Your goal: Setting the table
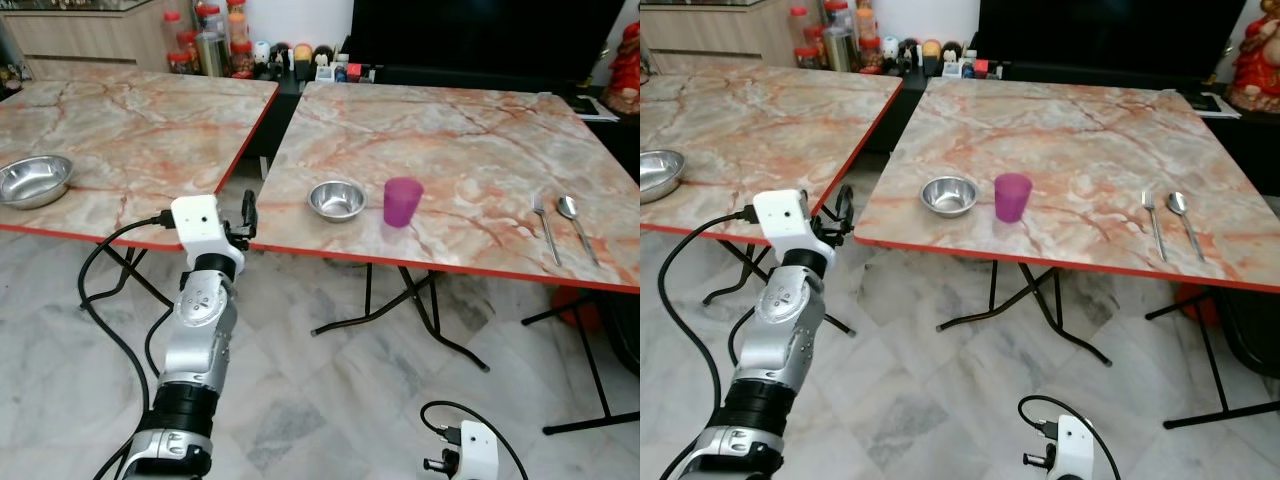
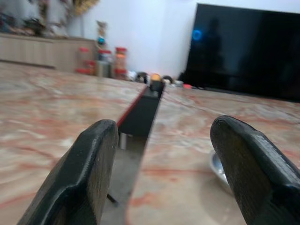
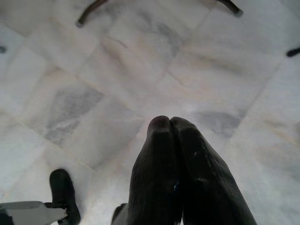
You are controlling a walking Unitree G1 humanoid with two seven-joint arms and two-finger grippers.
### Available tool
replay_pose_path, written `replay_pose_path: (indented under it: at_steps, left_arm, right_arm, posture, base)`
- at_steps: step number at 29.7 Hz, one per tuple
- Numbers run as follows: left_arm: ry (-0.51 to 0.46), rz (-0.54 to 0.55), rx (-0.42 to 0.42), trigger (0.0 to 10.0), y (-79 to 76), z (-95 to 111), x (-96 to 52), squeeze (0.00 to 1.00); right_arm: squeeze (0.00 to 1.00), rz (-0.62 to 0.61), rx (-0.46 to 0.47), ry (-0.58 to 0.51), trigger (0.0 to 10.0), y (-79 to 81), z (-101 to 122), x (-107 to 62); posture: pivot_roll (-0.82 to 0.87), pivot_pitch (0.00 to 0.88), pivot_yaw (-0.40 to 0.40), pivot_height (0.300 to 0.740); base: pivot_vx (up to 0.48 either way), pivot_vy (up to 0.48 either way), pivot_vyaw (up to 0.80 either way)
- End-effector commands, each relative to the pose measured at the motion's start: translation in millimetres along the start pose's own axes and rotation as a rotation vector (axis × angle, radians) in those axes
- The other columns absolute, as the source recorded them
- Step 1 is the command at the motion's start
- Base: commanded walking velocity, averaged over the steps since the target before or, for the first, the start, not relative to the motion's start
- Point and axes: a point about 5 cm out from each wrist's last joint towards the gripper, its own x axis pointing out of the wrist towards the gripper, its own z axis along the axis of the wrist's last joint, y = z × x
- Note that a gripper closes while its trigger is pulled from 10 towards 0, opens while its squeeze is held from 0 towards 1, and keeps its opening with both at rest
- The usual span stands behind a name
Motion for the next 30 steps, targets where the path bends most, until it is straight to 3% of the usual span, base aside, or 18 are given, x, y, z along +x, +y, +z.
replay_pose_path:
  at_steps: [1, 19, 30]
  left_arm:
    - [0.002, -0.027, -0.005, 10.0, -7.6, 2, 1.5, 0.0]
    - [0.005, -0.05, -0.007, 10.0, -9.3, 2, 2.9, 0.0]
    - [0.013, -0.069, -0.025, 10.0, -10.0, 2, 4.0, 0.0]
  right_arm:
    - [0.0, 0.0, -0.013, -0.007, 10.0, -0.3, 3, 0.6]
    - [0.0, -0.021, 0.0, 0.004, 10.0, -3.1, 0, -0.2]
    - [0.0, -0.06, 0.033, 0.022, 10.0, -8.6, -14, -5.0]
  posture:
    - [-0.03, 0.069, -0.036, 0.74]
    - [-0.03, 0.066, -0.033, 0.74]
    - [-0.03, 0.065, -0.014, 0.74]
  base:
    - [0.375, 0.0, 0.0]
    - [0.377, 0.0, -0.05]
    - [0.365, 0.0, 0.0]
